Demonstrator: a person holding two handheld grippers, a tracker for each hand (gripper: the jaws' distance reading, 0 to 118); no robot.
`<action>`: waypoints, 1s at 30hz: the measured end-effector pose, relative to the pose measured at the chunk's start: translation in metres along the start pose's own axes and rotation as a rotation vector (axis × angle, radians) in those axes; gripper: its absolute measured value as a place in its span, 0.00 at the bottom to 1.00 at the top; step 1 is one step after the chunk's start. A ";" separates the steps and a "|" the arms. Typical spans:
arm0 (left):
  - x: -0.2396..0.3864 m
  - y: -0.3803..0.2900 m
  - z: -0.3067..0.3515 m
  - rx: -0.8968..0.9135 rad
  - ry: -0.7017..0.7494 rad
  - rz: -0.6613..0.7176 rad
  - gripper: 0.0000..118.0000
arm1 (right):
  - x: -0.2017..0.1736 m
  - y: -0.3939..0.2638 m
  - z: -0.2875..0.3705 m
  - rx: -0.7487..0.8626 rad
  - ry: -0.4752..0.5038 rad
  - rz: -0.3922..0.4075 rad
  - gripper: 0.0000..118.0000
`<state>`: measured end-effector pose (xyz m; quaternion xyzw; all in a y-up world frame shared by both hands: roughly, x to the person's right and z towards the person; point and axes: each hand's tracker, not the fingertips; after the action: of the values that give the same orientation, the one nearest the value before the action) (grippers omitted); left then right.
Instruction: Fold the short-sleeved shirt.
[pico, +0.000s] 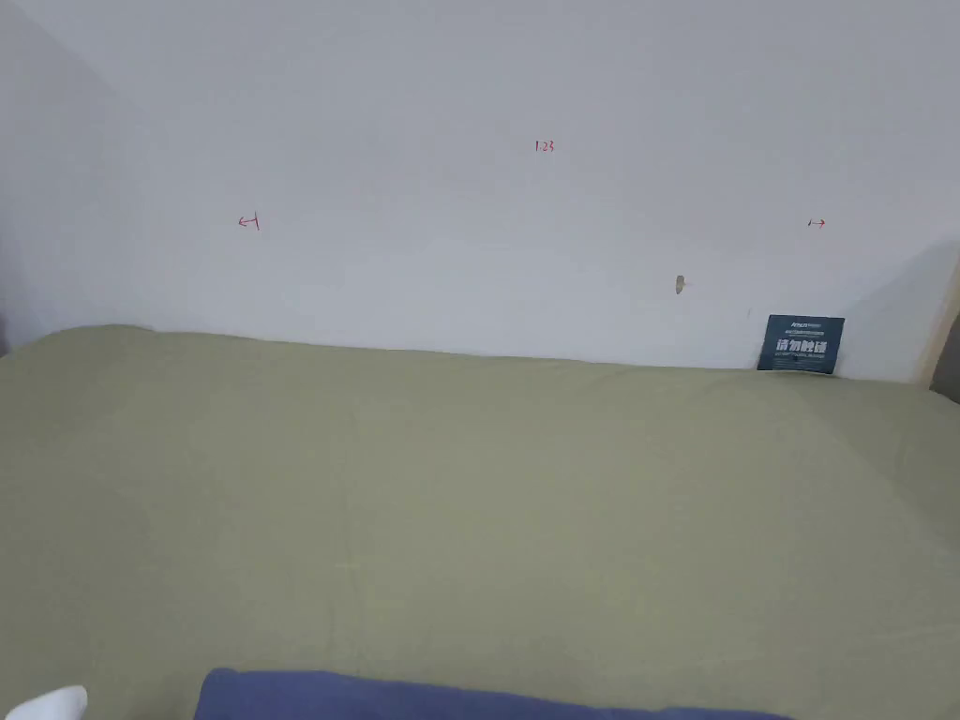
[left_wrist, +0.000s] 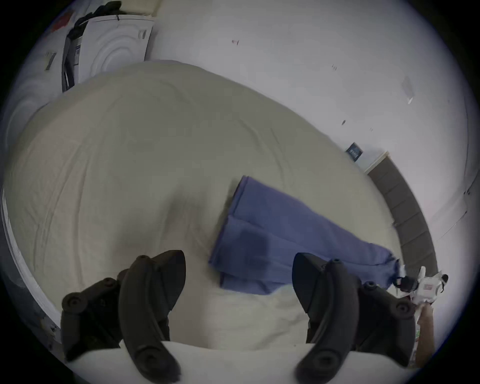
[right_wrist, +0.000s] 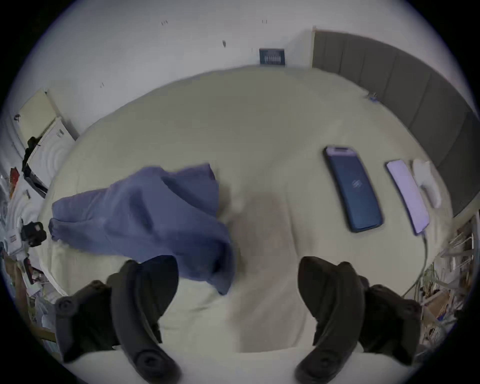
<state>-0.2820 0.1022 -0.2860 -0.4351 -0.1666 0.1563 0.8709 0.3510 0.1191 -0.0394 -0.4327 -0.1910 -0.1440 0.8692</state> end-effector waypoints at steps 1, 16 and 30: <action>0.007 0.001 0.009 0.049 0.020 -0.026 0.77 | -0.009 0.001 0.009 0.024 -0.017 0.001 0.83; 0.011 0.032 -0.003 0.014 0.055 -0.119 0.00 | -0.107 0.001 0.010 0.089 0.094 0.129 0.00; -0.063 0.056 -0.079 -0.217 -0.372 0.159 1.00 | -0.106 0.001 -0.004 0.122 0.132 0.163 0.00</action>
<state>-0.3120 0.0516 -0.3857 -0.5016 -0.3051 0.2832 0.7584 0.2585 0.1257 -0.0901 -0.3829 -0.1062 -0.0893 0.9133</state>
